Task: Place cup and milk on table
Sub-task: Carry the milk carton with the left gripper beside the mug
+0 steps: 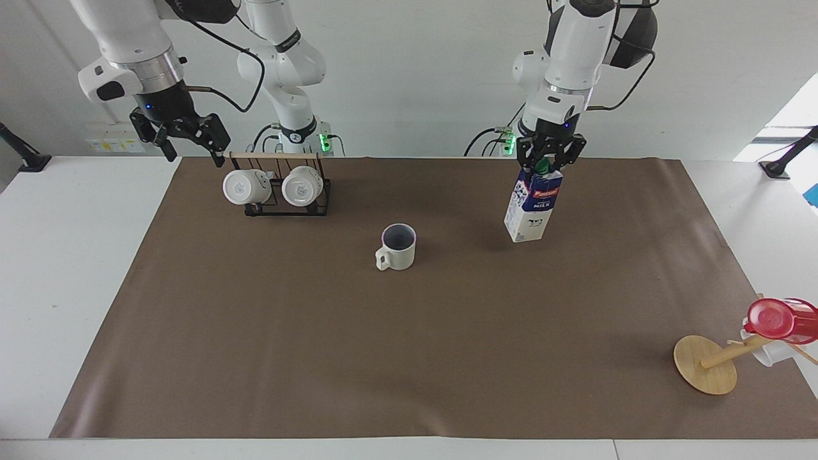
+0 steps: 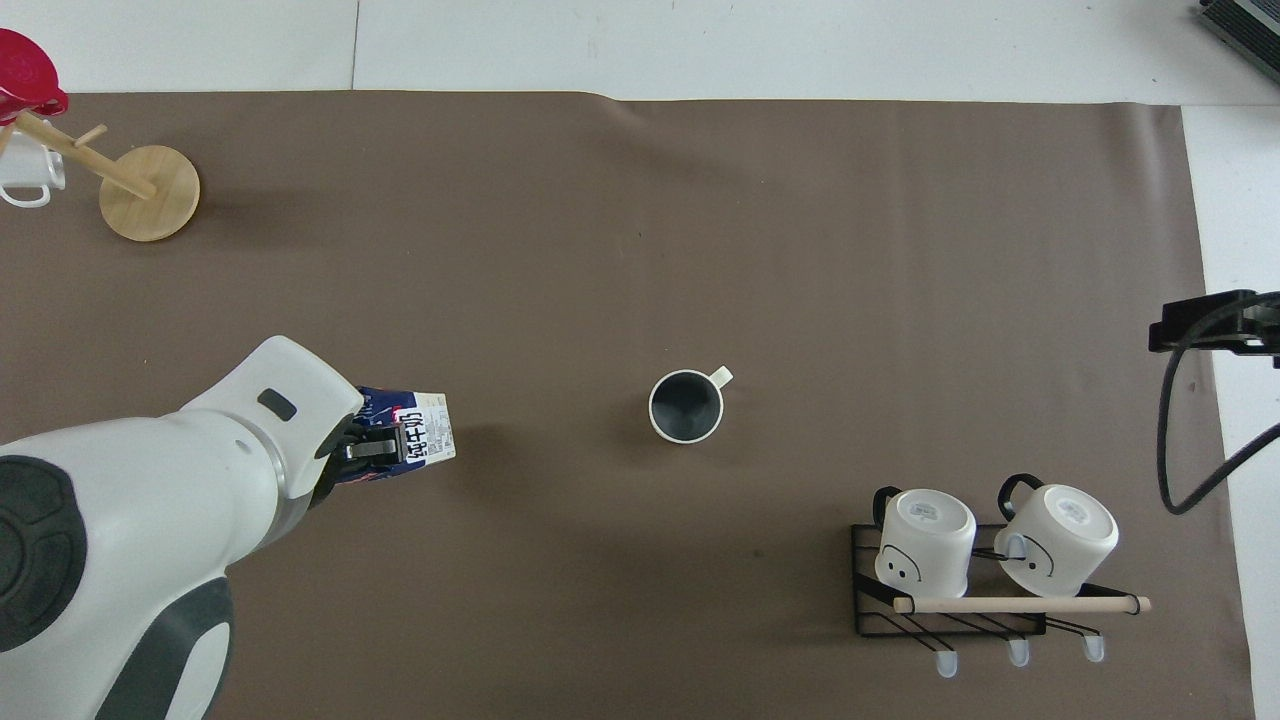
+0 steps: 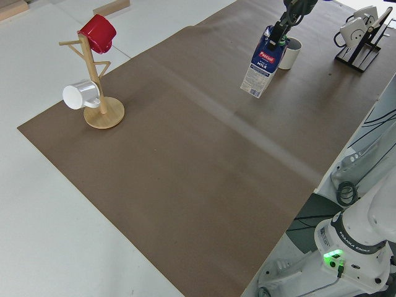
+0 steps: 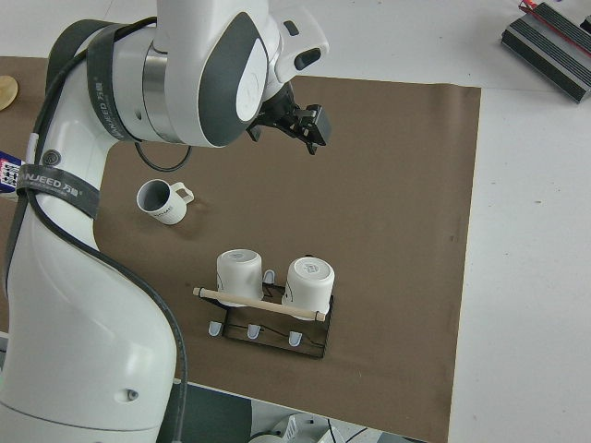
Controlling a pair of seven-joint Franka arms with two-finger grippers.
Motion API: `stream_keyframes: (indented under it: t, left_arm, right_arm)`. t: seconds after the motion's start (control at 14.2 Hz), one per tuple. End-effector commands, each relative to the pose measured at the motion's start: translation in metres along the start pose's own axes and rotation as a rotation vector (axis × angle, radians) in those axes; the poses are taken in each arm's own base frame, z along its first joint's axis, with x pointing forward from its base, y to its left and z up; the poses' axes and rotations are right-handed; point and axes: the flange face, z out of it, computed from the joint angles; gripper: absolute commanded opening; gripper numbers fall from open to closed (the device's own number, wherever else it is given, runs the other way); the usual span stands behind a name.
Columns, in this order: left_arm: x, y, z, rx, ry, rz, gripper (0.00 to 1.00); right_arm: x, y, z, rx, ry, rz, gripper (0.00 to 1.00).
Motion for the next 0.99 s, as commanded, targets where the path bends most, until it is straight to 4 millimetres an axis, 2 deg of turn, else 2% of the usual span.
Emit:
stream_keyframes:
  t: [0.0, 0.07, 0.21, 0.42, 0.57, 0.71, 0.92]
  left_arm:
    - [0.033, 0.018, 0.001, -0.013, -0.044, -0.007, 0.56]
    - [0.033, 0.031, 0.003, -0.024, -0.046, 0.014, 0.56]
    - [0.039, 0.046, 0.012, -0.036, -0.053, 0.006, 0.56]
    - [0.032, 0.097, 0.028, -0.041, -0.073, -0.051, 0.56]
    - [0.027, 0.121, 0.04, -0.026, -0.063, -0.05, 0.56]
    - [0.021, 0.138, 0.053, -0.026, -0.062, -0.058, 0.56]
    - [0.019, 0.146, 0.065, -0.006, -0.038, -0.048, 0.56]
  right_arm:
    - [-0.009, 0.006, -0.03, -0.012, -0.02, -0.011, 1.0]
    - [-0.012, 0.004, -0.032, -0.006, -0.021, -0.013, 1.0]
    - [-0.022, 0.003, -0.028, 0.008, -0.036, -0.024, 1.0]
    - [-0.027, 0.004, -0.026, -0.001, -0.052, -0.025, 1.0]
    - [-0.03, 0.003, -0.022, -0.001, -0.085, -0.033, 1.0]
    - [-0.029, -0.001, -0.021, 0.003, -0.08, -0.044, 1.0]
    - [-0.028, -0.005, -0.021, 0.005, -0.073, -0.05, 1.0]
